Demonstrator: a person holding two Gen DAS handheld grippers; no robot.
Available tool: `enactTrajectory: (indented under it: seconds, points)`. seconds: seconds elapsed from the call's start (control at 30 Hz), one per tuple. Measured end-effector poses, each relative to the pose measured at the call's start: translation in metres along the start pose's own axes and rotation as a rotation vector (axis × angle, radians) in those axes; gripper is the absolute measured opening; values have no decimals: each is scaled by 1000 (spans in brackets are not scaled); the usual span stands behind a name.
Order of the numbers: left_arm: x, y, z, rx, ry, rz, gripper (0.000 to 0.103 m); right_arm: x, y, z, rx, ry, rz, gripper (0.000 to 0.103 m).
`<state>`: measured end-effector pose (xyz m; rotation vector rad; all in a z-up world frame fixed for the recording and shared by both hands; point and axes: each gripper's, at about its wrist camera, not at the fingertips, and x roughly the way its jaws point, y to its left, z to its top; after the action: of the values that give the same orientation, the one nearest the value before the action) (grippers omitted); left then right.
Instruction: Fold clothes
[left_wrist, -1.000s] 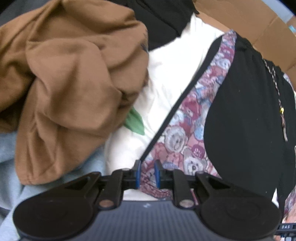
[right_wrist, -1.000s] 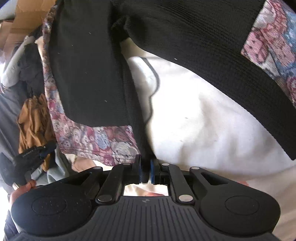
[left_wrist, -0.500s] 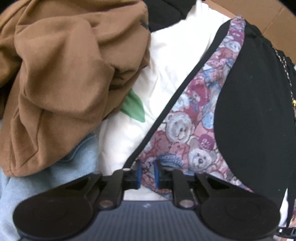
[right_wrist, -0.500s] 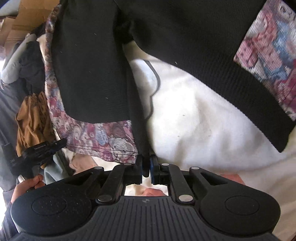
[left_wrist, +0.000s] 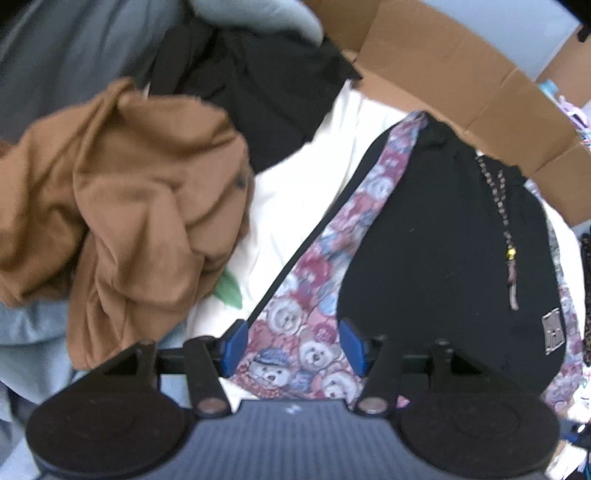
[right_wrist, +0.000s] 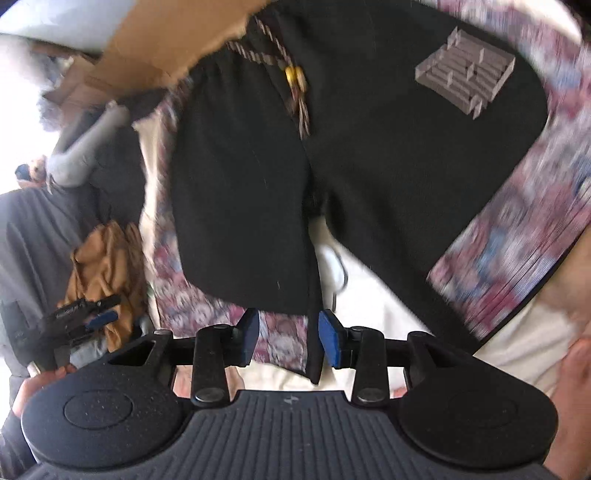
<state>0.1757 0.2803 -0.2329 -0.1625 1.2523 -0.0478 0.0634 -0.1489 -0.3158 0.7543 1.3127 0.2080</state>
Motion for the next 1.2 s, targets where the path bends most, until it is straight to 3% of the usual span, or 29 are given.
enactTrajectory:
  seconds: [0.13,0.4,0.73,0.97,1.2]
  points:
    - [-24,-9,5,-6,-20,0,58,-44,11,18,-16,-85,-6,48]
    - [-84,-33,24,36,-86,-1,58,-124,34,45,-54,-198,-3,48]
    - [-158,-68,54,51,-141,-3,63,-216,45,83,-151,-230,-33,53]
    - [-192,-92,70,54,-177,-6,72,-256,51,108,-212,-265,-32,55]
    - [-203,-109,73,64,-185,8,75,-259,36,129,-184,-310,-13,57]
